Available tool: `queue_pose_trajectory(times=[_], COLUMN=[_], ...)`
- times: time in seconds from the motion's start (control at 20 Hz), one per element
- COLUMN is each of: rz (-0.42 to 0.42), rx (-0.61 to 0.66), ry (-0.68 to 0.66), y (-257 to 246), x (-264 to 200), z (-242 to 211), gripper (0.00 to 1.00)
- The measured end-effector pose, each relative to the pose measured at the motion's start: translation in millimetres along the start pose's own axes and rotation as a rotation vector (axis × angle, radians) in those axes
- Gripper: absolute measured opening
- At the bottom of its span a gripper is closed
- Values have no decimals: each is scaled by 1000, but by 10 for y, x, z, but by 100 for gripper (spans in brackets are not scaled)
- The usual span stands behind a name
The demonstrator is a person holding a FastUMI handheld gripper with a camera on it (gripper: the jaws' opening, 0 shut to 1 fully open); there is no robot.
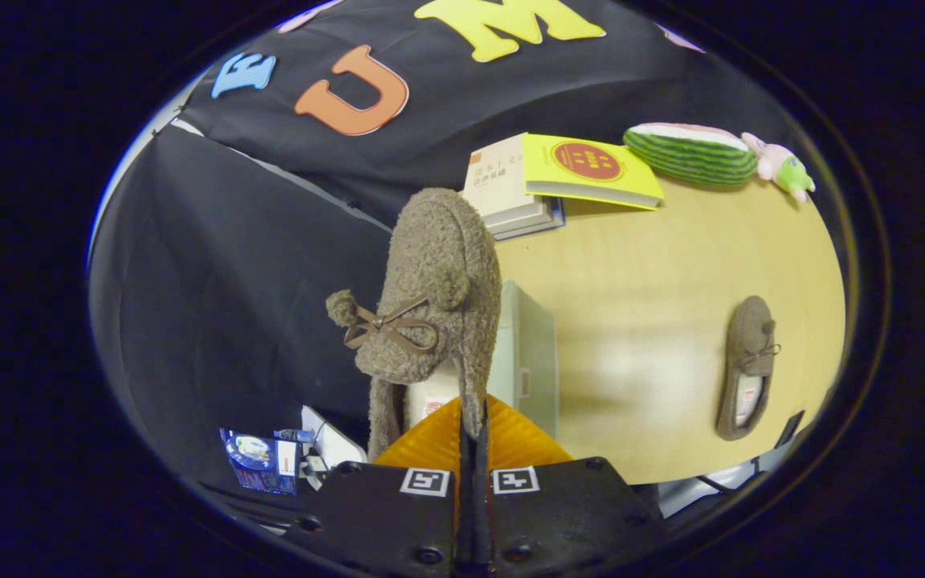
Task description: Open the storage box then place both shoes into the box .Put the left shoe in first, then the right shoe, with the right side of both shoes facing outward in a uniform manner.
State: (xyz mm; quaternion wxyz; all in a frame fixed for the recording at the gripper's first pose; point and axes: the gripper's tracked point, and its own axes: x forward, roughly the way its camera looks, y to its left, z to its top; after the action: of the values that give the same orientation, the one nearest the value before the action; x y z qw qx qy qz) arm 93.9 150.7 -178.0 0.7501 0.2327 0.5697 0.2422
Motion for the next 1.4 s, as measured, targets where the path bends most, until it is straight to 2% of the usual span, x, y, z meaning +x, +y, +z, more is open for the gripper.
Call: queue_pose_trajectory(times=[0.15,0.5,1.05,1.15,1.25,1.3,1.4], rz=[-20,-102,-168,-154,-133,-116,-94], rx=[10,100,148,168,174,176,188], ry=[25,141,262,256,242,240,231], y=[217,332,351,373,394,432,491], x=[373,1074,1584,1617,1621,1603,1551], z=[-92,-420,-877,-894,-898,-891,-858], gripper=[6,6,6,11,19,32,44])
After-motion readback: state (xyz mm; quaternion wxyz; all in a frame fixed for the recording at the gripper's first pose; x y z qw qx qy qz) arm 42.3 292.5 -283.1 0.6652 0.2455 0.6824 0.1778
